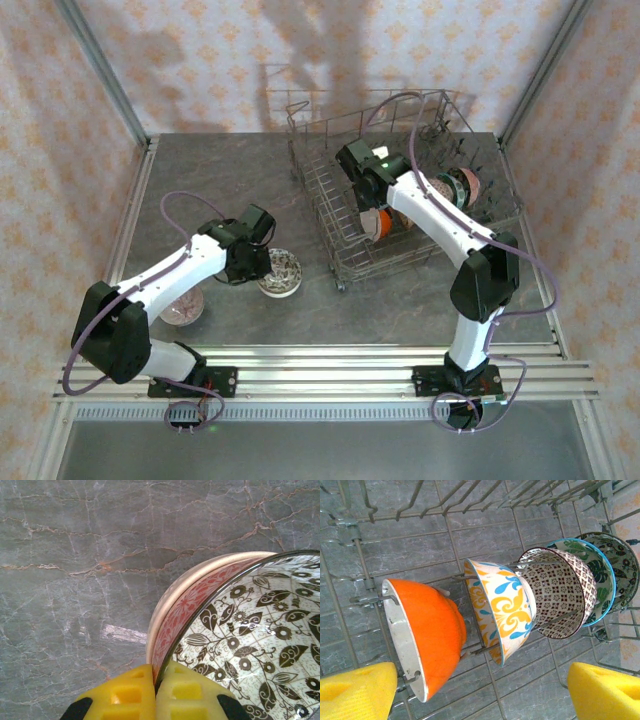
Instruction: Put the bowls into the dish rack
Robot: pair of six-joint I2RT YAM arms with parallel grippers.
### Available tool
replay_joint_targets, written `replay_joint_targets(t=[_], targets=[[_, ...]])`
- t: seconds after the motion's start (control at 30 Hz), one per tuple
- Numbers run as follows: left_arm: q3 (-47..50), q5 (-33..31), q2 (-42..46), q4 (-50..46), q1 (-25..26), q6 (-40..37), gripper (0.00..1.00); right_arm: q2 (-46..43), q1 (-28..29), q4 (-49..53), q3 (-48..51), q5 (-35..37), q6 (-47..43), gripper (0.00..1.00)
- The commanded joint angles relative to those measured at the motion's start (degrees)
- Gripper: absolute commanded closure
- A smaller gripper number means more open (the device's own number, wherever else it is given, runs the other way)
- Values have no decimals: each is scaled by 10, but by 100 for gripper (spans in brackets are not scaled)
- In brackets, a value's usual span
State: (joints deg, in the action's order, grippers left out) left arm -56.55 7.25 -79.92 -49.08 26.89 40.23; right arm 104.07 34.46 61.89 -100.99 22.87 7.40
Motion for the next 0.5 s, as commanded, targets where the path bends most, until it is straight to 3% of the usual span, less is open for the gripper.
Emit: replay_joint_targets(t=[0.0,0.47], targets=[[-20,9,25,-5,-7,-10,100,-6,1,11,-24,16,-4,12],[-63,22,84,-23,-17,-25,100,-20,-1,18,-79,-4,-35,12]])
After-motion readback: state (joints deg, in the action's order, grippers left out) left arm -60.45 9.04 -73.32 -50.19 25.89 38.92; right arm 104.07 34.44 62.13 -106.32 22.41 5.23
